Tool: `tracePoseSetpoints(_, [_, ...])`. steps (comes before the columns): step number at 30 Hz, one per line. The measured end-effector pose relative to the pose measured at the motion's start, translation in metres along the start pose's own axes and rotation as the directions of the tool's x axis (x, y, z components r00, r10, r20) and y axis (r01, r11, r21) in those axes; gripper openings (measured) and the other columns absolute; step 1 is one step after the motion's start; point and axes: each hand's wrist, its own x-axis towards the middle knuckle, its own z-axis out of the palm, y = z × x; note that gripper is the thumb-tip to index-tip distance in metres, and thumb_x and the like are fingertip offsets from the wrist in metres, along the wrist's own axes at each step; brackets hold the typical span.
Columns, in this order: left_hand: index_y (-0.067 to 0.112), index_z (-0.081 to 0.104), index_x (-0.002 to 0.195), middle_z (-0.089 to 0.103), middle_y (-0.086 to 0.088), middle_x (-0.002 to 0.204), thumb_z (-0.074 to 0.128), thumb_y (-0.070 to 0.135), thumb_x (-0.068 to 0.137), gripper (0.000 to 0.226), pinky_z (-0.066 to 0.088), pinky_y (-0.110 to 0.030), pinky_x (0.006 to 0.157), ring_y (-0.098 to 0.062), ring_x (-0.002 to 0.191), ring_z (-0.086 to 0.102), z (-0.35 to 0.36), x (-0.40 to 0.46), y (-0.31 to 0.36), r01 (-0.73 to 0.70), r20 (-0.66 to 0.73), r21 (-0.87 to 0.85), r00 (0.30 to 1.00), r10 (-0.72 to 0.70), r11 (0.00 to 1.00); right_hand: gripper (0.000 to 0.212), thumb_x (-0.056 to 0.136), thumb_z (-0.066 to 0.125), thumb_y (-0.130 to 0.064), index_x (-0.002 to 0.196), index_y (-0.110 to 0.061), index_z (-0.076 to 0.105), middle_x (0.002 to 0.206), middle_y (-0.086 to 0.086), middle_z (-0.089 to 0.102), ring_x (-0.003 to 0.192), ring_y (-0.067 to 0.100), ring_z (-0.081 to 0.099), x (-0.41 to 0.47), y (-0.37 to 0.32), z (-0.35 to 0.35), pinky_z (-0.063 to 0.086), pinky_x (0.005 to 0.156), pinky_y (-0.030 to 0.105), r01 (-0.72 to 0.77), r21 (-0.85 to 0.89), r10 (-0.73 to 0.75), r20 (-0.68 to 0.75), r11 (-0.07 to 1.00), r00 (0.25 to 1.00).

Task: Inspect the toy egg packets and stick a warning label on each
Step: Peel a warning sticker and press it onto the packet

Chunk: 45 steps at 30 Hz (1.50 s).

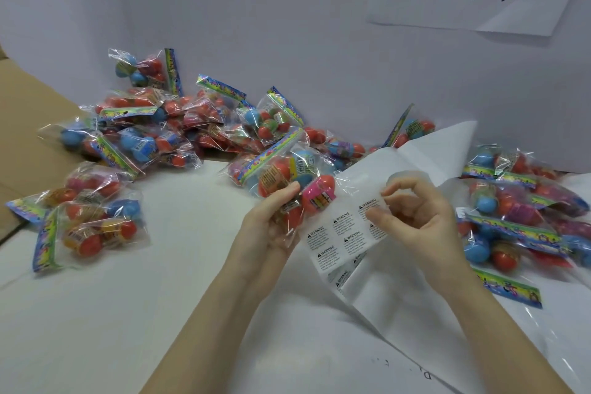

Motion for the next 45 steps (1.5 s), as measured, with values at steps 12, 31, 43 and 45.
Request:
tracePoseSetpoints(12, [0.017, 0.078, 0.075, 0.074, 0.0, 0.084, 0.065, 0.022, 0.064, 0.017, 0.056, -0.018, 0.065, -0.008, 0.071, 0.07, 0.001, -0.0045, 0.0041, -0.029, 0.039, 0.039, 0.999, 0.028, 0.999, 0.03, 0.072, 0.066, 0.008, 0.073, -0.022, 0.071, 0.06, -0.007, 0.07, 0.055, -0.002, 0.062, 0.0018, -0.0067, -0.0076, 0.04, 0.046, 0.009, -0.13, 0.067, 0.127, 0.043, 0.989, 0.991])
tracePoseSetpoints(31, [0.024, 0.077, 0.066, 0.073, 0.006, 0.075, 0.065, 0.023, 0.063, 0.013, 0.054, -0.018, 0.067, -0.003, 0.065, 0.068, 0.0011, -0.0056, 0.0041, -0.02, 0.001, 0.054, 1.0, 0.02, 0.998, 0.03, 0.071, 0.075, -0.002, 0.068, -0.031, 0.064, 0.061, -0.025, 0.066, 0.062, 0.018, 0.063, -0.0032, -0.0078, -0.0014, 0.049, 0.06, 0.023, 0.09, -0.336, -0.114, -0.053, 0.938, 0.992])
tracePoseSetpoints(43, [0.024, 0.077, 0.069, 0.073, 0.007, 0.077, 0.066, 0.025, 0.061, 0.014, 0.053, -0.012, 0.059, -0.001, 0.065, 0.067, 0.0021, -0.0064, 0.0036, -0.033, 0.03, 0.079, 0.999, 0.031, 0.996, 0.03, 0.072, 0.072, 0.002, 0.074, -0.028, 0.069, 0.064, -0.016, 0.07, 0.064, -0.001, 0.066, 0.0005, -0.0043, -0.0054, 0.047, 0.057, 0.009, -0.039, -0.159, 0.035, -0.025, 0.987, 0.999])
tracePoseSetpoints(45, [0.024, 0.077, 0.068, 0.073, 0.007, 0.077, 0.065, 0.024, 0.06, 0.014, 0.053, -0.013, 0.059, -0.001, 0.064, 0.067, 0.002, -0.0064, 0.0037, -0.035, 0.021, 0.076, 0.999, 0.033, 0.996, 0.029, 0.072, 0.071, 0.004, 0.074, -0.025, 0.07, 0.063, -0.016, 0.07, 0.061, -0.003, 0.065, 0.001, -0.0056, -0.0053, 0.044, 0.055, 0.006, -0.062, -0.102, 0.06, -0.024, 0.993, 0.998])
